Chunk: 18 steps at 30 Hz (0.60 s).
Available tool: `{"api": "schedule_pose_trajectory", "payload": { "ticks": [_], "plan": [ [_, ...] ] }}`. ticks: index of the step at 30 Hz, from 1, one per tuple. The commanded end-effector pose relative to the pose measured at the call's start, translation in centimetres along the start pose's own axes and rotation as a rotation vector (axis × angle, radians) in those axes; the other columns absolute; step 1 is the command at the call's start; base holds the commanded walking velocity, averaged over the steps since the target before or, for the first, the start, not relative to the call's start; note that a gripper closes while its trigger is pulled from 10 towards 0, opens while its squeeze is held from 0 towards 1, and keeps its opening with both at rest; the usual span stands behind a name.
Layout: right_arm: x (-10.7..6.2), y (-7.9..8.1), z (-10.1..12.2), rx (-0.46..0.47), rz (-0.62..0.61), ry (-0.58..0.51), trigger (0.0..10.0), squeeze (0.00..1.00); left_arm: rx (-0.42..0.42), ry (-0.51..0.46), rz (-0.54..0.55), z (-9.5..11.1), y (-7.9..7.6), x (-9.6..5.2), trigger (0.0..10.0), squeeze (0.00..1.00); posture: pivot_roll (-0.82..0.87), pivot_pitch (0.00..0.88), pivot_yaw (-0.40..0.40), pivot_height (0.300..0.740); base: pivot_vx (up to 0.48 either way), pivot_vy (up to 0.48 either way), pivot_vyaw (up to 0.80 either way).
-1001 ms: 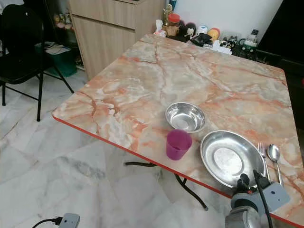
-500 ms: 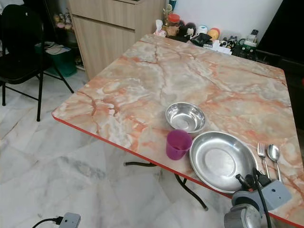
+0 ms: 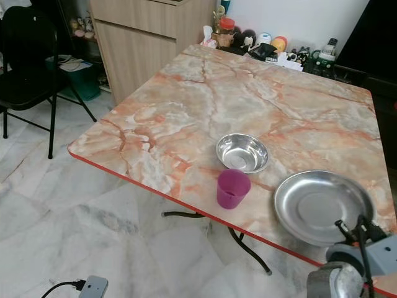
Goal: Setting the table
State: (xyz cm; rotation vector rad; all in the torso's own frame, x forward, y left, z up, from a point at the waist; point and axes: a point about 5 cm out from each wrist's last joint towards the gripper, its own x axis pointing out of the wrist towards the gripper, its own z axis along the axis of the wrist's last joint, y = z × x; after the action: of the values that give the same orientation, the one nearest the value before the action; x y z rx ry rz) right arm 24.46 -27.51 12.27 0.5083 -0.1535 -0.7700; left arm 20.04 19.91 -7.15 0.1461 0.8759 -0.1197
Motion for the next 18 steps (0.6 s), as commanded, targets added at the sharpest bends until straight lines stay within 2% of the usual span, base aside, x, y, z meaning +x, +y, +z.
{"api": "schedule_pose_trajectory", "payload": {
  "ticks": [1, 6, 8, 9, 10, 11, 17, 18],
  "plan": [
    [0.0, 0.4, 1.0, 0.033, 0.027, -0.057, 10.0, 0.00, 0.018, 0.021, -0.003, -0.7, -0.2, -0.1, 10.0, 0.00, -0.03, 0.149, -0.053, 0.740, 0.000, 0.000, 0.00],
    [-0.1, 1.3, 1.1, 0.120, 0.067, -0.061, 10.0, 0.00, 0.013, 0.021, -0.002, -0.8, -0.2, -0.2, 10.0, 0.00, -0.04, 0.153, -0.038, 0.740, 0.000, 0.000, 0.00],
    [0.0, 1.7, 1.3, 0.185, 0.078, -0.070, 10.0, 0.00, 0.013, 0.021, -0.002, -0.8, -0.2, -0.2, 10.0, 0.00, -0.05, 0.154, -0.035, 0.740, 0.000, 0.000, 0.00],
    [0.0, 1.7, 1.3, 0.185, 0.078, -0.070, 10.0, 0.00, 0.013, 0.021, -0.002, -0.8, -0.2, -0.2, 10.0, 0.00, -0.05, 0.154, -0.035, 0.740, 0.000, 0.000, 0.00],
    [0.1, 1.8, 1.6, 0.261, 0.067, -0.090, 10.0, 0.00, 0.014, 0.021, 0.000, -0.8, -0.2, -0.2, 10.0, 0.00, -0.05, 0.158, -0.031, 0.740, 0.000, 0.000, 0.00],
    [0.2, 1.8, 1.8, 0.305, 0.059, -0.096, 10.0, 0.00, 0.014, 0.019, 0.002, -0.8, -0.1, -0.2, 10.0, 0.00, -0.05, 0.158, -0.031, 0.740, 0.000, 0.000, 0.00],
    [0.4, 0.9, 2.3, 0.324, 0.049, -0.119, 10.0, 0.00, 0.015, 0.016, 0.003, -0.7, -0.1, -0.2, 10.0, 0.00, -0.04, 0.155, -0.031, 0.740, 0.000, 0.000, 0.00],
    [0.4, 0.6, 2.3, 0.376, 0.045, -0.111, 10.0, 0.00, 0.022, 0.017, 0.004, -0.7, -0.1, -0.2, 10.0, 0.00, -0.04, 0.149, -0.030, 0.740, 0.000, 0.000, 0.00]
  ]
}}
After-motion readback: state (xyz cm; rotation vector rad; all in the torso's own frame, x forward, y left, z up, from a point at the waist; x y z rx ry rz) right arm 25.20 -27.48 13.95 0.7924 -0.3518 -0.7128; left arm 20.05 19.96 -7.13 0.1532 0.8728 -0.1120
